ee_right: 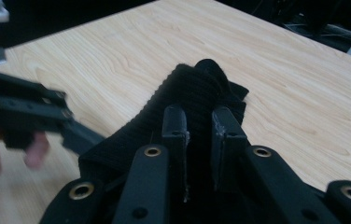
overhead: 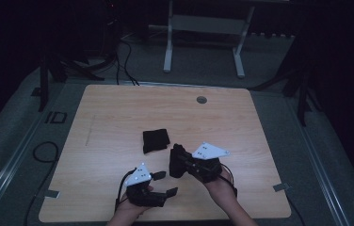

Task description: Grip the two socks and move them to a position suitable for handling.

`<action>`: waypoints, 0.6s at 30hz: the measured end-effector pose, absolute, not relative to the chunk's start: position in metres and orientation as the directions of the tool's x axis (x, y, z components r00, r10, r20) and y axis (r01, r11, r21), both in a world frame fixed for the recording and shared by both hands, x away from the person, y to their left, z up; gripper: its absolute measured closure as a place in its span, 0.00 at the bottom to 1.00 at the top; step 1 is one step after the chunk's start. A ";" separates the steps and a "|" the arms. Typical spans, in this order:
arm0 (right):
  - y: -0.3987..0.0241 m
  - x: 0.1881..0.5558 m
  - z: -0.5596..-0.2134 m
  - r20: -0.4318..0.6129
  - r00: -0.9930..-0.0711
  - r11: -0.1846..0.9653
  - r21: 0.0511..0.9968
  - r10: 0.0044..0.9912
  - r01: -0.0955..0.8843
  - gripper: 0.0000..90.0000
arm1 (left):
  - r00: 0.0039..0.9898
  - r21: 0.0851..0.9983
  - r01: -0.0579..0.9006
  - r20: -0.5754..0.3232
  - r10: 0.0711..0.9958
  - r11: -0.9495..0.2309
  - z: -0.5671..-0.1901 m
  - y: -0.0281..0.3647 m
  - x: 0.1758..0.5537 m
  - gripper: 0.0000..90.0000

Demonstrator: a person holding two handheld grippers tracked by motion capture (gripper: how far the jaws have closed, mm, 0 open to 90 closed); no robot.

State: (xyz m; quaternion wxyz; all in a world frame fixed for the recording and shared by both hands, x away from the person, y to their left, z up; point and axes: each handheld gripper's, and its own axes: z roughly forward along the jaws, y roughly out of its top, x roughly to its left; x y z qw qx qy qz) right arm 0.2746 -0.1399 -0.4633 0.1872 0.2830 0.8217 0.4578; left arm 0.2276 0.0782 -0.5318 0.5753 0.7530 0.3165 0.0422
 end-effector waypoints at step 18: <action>-0.152 0.272 -0.460 -0.001 -0.770 0.386 0.866 0.638 0.318 0.86 | 0.782 0.922 0.358 -0.209 0.587 -0.149 -0.519 0.059 0.250 0.91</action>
